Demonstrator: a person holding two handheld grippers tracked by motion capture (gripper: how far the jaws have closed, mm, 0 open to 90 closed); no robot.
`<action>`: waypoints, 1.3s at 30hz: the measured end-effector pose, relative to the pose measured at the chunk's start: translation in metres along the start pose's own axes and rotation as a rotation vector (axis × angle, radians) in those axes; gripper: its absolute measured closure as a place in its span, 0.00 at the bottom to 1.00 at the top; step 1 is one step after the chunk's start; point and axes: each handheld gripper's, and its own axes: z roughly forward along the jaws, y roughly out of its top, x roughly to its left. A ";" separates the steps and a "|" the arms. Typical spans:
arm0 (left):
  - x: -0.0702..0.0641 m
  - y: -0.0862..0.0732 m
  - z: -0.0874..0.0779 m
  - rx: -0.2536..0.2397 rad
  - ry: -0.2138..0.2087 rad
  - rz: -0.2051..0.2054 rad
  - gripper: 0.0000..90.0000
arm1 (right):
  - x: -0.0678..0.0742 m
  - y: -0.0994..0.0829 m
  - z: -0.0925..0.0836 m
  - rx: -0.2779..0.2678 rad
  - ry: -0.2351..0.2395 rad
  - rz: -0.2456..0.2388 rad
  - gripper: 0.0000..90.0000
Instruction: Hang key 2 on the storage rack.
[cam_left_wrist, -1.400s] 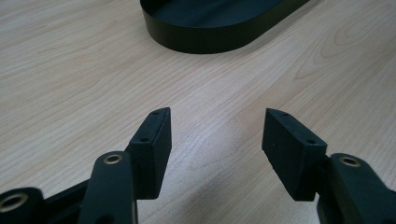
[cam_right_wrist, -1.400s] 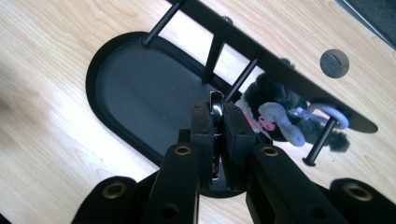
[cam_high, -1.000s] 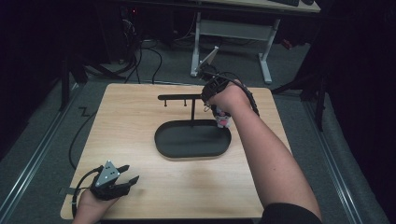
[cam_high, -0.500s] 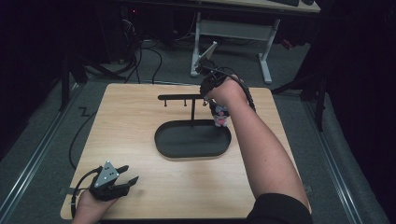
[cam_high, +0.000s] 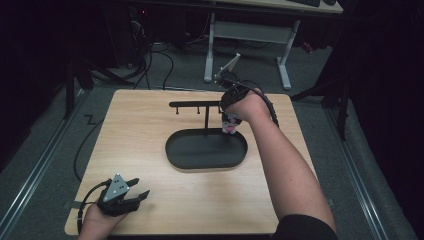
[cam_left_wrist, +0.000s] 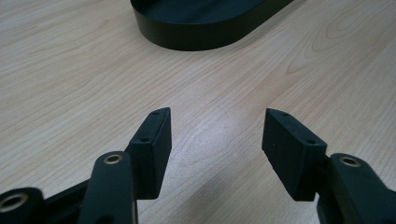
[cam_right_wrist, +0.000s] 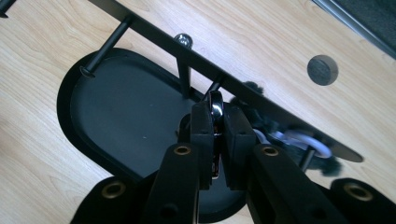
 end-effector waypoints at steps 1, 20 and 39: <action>0.000 0.000 0.000 0.000 0.001 0.004 0.48 | 0.000 -0.001 0.001 -0.003 0.003 0.002 0.94; 0.000 -0.001 0.001 0.002 -0.004 0.005 0.48 | -0.007 -0.004 0.013 -0.009 0.004 0.070 0.88; -0.001 0.000 0.001 0.011 -0.009 0.012 0.48 | -0.013 -0.009 0.012 -0.009 -0.006 0.099 0.82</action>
